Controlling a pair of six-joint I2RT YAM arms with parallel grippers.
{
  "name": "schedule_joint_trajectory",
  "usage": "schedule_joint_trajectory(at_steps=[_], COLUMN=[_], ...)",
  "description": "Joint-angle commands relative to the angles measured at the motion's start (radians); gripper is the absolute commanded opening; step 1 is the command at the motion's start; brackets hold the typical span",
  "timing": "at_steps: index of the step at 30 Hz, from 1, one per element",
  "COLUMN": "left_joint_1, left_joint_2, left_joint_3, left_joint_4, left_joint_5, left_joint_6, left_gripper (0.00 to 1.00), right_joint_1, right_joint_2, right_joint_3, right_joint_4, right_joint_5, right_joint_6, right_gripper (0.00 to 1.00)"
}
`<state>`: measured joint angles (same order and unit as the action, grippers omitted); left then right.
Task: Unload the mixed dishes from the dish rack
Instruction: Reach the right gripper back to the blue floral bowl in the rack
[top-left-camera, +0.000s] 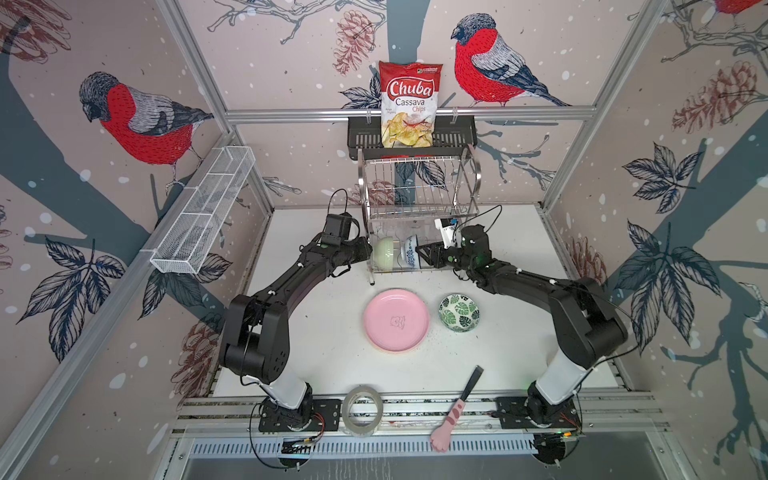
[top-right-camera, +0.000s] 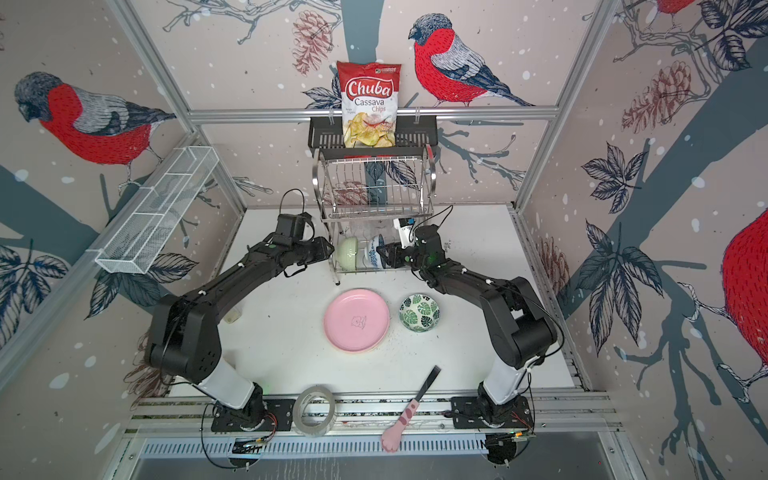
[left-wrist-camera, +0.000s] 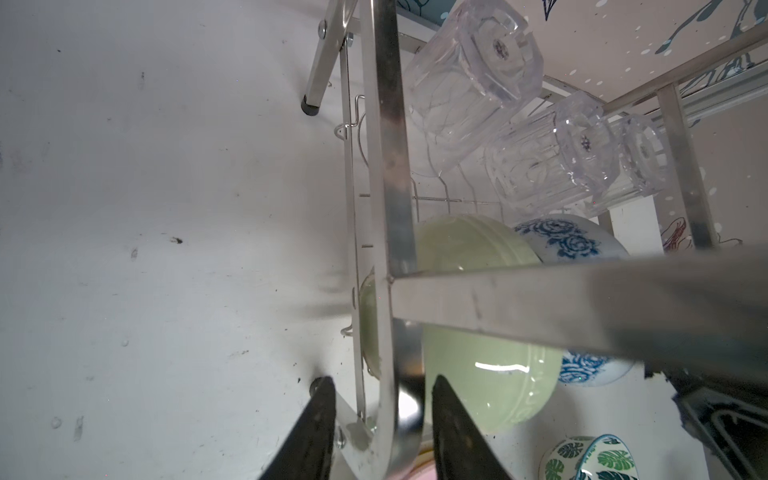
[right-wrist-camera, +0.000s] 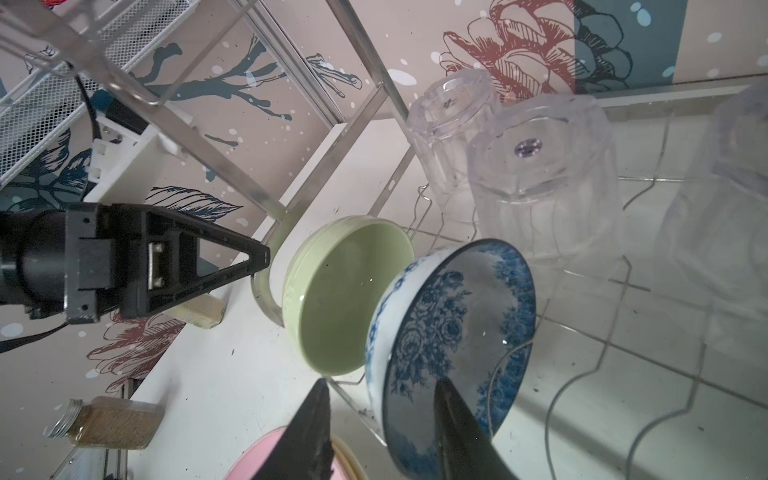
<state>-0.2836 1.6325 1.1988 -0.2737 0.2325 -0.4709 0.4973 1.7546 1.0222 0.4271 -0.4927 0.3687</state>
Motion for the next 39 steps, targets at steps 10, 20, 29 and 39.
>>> schedule_joint_trajectory(at_steps=[10, 20, 29, 39], left_joint_1=[0.0, -0.003, -0.004, -0.003], left_joint_2=[0.02, 0.021, 0.027, 0.034], left_joint_3=[0.022, 0.022, 0.019, 0.022], left_joint_4=[-0.018, -0.021, -0.02, -0.026], left_joint_5=[-0.001, 0.004, 0.007, 0.013], left_joint_6=[0.006, 0.007, 0.008, 0.01], left_gripper=[0.34, 0.32, 0.32, 0.32], right_joint_1=[-0.015, 0.006, 0.009, -0.009], right_joint_2=[0.118, 0.18, 0.221, 0.244], right_joint_3=[0.064, 0.09, 0.11, 0.074], right_joint_4=[0.074, 0.072, 0.088, 0.205], right_joint_5=[-0.146, -0.177, -0.203, -0.276], right_joint_6=[0.039, 0.064, 0.093, 0.174], right_gripper=[0.36, 0.32, 0.27, 0.2])
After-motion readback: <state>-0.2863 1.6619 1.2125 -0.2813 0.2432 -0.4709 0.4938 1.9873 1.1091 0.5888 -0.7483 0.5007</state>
